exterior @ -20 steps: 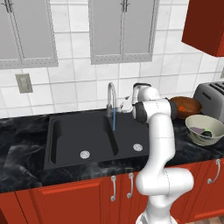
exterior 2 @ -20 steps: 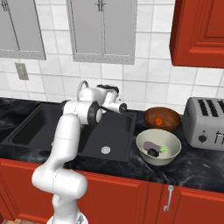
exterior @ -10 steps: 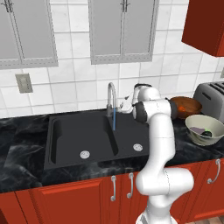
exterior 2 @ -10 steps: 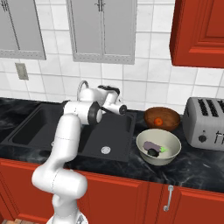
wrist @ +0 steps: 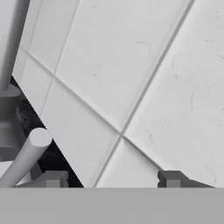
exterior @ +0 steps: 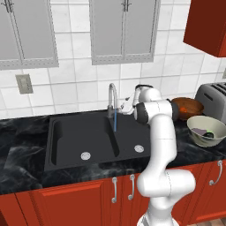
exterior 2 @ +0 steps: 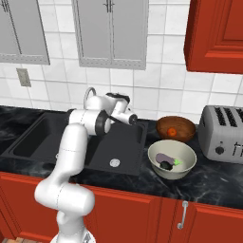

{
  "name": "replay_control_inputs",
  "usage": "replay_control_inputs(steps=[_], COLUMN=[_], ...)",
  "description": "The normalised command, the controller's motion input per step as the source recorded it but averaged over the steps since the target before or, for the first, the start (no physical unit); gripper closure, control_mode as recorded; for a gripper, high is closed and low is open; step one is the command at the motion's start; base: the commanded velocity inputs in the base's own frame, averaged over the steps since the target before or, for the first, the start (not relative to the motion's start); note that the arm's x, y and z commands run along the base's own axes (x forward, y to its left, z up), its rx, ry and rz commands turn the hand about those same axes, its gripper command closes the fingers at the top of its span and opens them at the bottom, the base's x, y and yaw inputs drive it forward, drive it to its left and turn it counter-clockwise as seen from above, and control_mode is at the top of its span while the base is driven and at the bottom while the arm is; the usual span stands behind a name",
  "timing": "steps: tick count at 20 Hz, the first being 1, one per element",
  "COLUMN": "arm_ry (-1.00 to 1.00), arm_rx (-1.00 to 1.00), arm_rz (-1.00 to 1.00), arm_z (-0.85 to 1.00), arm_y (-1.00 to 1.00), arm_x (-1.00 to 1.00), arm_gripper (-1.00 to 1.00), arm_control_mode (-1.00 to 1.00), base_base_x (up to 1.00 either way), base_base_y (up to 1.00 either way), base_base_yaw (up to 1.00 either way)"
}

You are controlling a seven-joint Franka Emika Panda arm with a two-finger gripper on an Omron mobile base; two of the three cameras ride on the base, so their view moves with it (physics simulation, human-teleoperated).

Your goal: Pick the eggplants from the sink and place them in one bowl. Place the apple in the other bowl. Then turn off the sink faucet.

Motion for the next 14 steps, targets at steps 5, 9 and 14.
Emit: replay_control_inputs(steps=[5,9,14], arm_ry=[0.11,0.12,0.03], arm_rx=[0.00,0.00,0.00], arm_rz=[0.00,0.00,0.00], arm_z=[1.00,1.00,1.00], arm_y=[0.16,0.20,0.18], arm_x=[0.51,0.59,0.83], arm_gripper=[-1.00,-1.00,-1.00], arm_control_mode=[-1.00,-1.00,-1.00], base_base_x=[0.00,0.00,0.00], base_base_y=[0.00,0.00,0.00], base_base_yaw=[0.00,0.00,0.00])
